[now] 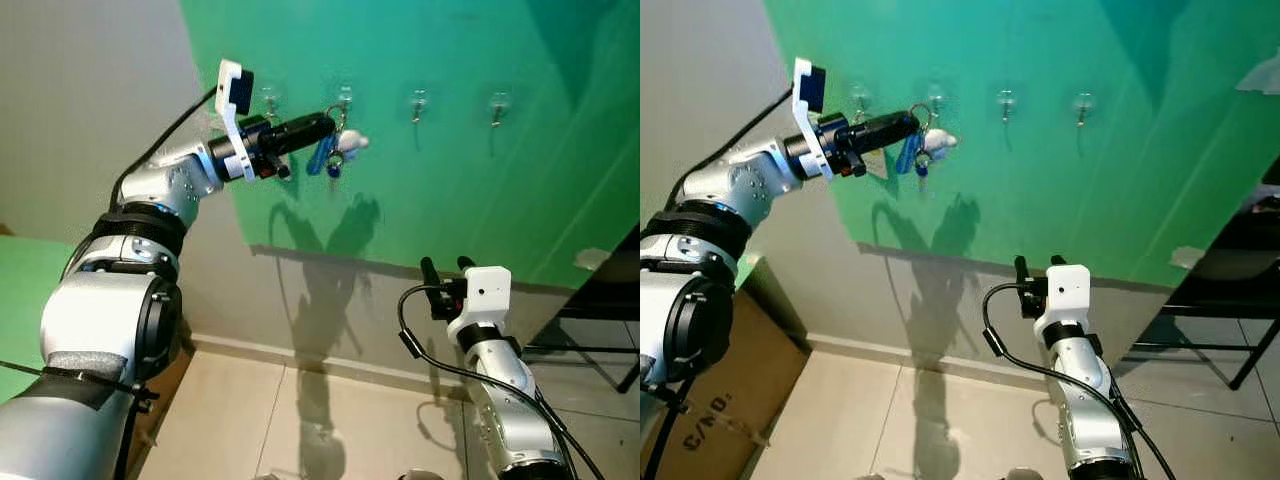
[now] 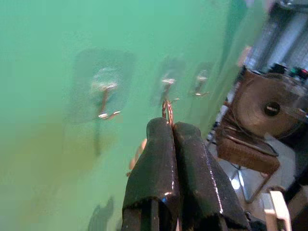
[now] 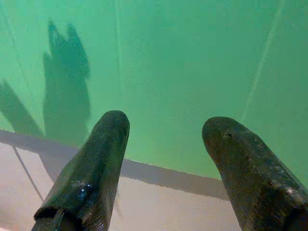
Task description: Hang keys on a hook
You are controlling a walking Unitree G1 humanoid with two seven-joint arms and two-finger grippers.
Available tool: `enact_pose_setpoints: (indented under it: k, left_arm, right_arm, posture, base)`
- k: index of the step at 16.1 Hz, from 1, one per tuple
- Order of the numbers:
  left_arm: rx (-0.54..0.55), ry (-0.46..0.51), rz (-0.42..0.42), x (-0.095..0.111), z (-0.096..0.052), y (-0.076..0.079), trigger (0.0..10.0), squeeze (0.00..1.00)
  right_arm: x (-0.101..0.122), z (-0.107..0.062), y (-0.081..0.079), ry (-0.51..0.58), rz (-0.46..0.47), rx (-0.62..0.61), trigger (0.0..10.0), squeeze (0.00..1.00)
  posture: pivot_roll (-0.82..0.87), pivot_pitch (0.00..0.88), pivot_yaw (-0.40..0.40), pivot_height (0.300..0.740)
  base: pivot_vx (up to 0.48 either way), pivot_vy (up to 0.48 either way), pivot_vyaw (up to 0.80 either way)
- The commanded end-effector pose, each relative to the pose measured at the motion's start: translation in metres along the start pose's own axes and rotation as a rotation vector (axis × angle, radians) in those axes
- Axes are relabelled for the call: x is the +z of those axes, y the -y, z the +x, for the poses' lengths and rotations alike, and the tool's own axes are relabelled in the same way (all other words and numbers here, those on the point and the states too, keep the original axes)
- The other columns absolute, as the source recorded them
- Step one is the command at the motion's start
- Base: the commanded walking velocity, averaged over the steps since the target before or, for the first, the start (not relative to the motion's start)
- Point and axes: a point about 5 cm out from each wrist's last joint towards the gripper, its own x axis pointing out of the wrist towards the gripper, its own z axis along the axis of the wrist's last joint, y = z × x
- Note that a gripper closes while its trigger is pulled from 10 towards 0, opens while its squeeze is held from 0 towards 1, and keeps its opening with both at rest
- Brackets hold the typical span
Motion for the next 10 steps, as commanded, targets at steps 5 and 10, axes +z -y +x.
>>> enact_pose_setpoints:
  k: [5,10]
  left_arm:
    - [0.031,0.013,0.014,0.008,0.016,0.003,10.0,0.0]
    - [0.019,-0.007,0.019,0.007,0.031,0.01,10.0,0.0]
  right_arm:
    - [0.002,0.002,-0.004,0.002,0.0,0.013,10.0,0.0]
    - [-0.001,-0.007,-0.002,-0.003,0.007,-0.021,10.0,0.0]
  posture:
    - [-0.23,0.0,0.101,0.74]
    - [-0.27,0.0,0.13,0.74]
  base:
    - [0.0,0.0,0.0]
    - [0.0,0.0,0.0]
